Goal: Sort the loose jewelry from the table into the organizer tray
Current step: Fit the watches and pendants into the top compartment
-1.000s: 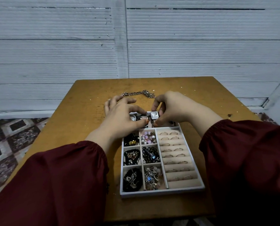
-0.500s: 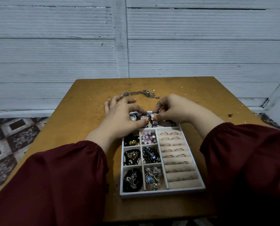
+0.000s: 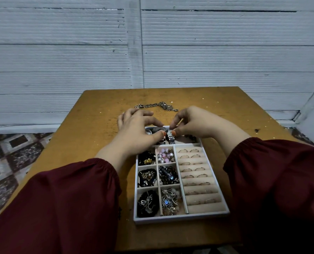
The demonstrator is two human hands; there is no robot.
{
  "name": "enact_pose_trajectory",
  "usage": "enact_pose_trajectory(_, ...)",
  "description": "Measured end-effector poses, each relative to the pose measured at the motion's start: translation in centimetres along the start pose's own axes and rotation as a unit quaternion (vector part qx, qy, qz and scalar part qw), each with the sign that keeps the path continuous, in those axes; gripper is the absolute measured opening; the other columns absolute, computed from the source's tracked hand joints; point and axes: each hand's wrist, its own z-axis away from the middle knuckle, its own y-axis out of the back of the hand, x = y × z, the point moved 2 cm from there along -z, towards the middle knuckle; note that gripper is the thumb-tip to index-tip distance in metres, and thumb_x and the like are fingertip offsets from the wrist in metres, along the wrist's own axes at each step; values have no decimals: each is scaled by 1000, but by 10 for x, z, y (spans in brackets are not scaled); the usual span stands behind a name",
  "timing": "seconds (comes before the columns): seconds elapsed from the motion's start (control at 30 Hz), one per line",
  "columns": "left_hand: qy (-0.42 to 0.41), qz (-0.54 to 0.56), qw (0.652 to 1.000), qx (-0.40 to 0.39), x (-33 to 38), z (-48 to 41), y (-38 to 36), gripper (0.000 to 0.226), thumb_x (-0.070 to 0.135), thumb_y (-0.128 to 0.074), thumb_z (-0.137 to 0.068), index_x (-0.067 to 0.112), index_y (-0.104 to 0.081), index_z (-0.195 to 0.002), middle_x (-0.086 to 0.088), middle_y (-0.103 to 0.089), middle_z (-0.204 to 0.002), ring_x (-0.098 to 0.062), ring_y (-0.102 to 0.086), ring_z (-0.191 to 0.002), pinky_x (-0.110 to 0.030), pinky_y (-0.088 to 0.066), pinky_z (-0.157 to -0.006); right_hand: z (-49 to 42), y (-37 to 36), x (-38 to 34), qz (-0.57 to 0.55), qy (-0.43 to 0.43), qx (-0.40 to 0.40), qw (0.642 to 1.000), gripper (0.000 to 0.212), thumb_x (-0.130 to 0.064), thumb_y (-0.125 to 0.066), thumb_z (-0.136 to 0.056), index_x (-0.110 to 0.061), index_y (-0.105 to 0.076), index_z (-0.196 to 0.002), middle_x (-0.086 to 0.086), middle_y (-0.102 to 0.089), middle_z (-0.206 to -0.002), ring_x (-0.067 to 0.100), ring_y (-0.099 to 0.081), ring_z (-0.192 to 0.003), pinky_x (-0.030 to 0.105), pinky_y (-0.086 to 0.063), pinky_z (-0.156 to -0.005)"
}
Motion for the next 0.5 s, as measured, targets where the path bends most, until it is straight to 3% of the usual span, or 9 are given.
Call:
enact_pose_trajectory(0.1, 2, 4, 1000, 4, -1, 0, 0, 22, 44, -66, -79, 42, -66, -101, 16, -46, -136, -13, -17, -134, -42, -6, -110, -1, 0, 1, -6, -6, -4, 1000, 16, -12, -76, -78, -12, -68, -93, 11, -74, -87, 20, -68, -71, 37, -57, -72)
enact_pose_trajectory(0.2, 3, 9, 1000, 11, 0, 0, 0, 21, 42, -67, -80, 41, -66, -101, 16, -47, -135, -13, -18, -133, -40, -6, -108, -2, -1, 1, 10, -9, 0, 1000, 16, -18, -76, -78, -16, -69, -93, 7, -73, -86, 17, -66, -70, 32, -55, -70)
enact_pose_trajectory(0.33, 0, 10, 1000, 15, 4, -2, 1, 21, 44, -65, -79, 41, -66, -100, 15, -48, -133, -13, -20, -133, -38, -8, -107, -2, -2, -2, 28, -16, 6, 999, 14, -20, -75, -79, -19, -68, -91, 0, -69, -75, 8, -59, -54, 16, -44, -49)
enact_pose_trajectory(0.5, 2, 29, 999, 19, 6, -2, 3, 26, 51, -55, -68, 45, -63, -91, 17, -50, -129, -12, -22, -130, -36, -9, -105, -1, -3, -5, 36, -18, 0, 999, 12, -18, -72, -80, -18, -69, -92, -6, -65, -69, 4, -56, -50, 13, -39, -43)
